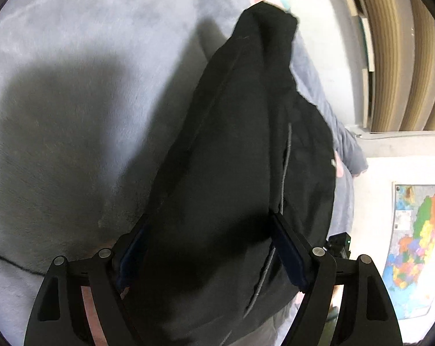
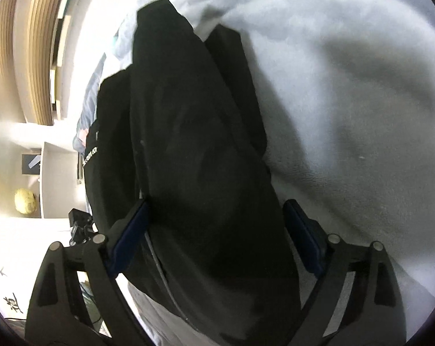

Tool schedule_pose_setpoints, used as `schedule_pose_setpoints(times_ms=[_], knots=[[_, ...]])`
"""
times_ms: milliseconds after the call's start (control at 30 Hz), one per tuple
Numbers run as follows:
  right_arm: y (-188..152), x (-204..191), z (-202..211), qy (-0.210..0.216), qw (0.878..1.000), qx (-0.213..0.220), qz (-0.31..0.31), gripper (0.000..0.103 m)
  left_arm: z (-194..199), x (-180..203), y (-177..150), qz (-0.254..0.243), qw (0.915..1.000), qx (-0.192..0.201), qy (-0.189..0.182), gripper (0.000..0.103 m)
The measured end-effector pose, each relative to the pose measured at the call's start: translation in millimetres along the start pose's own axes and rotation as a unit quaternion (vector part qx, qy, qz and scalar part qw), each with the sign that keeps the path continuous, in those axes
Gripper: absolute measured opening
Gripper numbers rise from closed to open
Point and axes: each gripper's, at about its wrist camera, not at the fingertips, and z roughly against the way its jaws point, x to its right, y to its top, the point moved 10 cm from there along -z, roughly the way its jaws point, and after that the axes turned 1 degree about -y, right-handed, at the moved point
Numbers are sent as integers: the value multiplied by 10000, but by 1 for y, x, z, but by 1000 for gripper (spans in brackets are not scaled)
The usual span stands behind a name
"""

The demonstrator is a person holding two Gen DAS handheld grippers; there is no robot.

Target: Fold large clothes

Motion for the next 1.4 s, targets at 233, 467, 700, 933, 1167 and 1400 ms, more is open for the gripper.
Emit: schedule_pose_setpoints(times_ms=[233,467,700,933,1167,1400], knots=[[5,-2,-21,15,9998,-80,-187,72,-15,5,2,97,9997,221,-14,58],[-2,-37,7,10,9987,275,434,34,15,44,-12,-483,9960,754,-40,30],[-40,-129,58,-167,9794,648,1907,30,80,120,-44,-890,9839,1286,-869,24],[-106,-185,122,-194,9628,982,2510,29,172,191,-118,-1561,9592,1630,-1703,8],[-155,-143,115,-990,9709,810,2026,29,165,151,-180,-1700,9767,1275,-285,12],[-156,-44,82,-1473,9804,666,1126,31,105,46,-146,-789,9877,886,1021,44]])
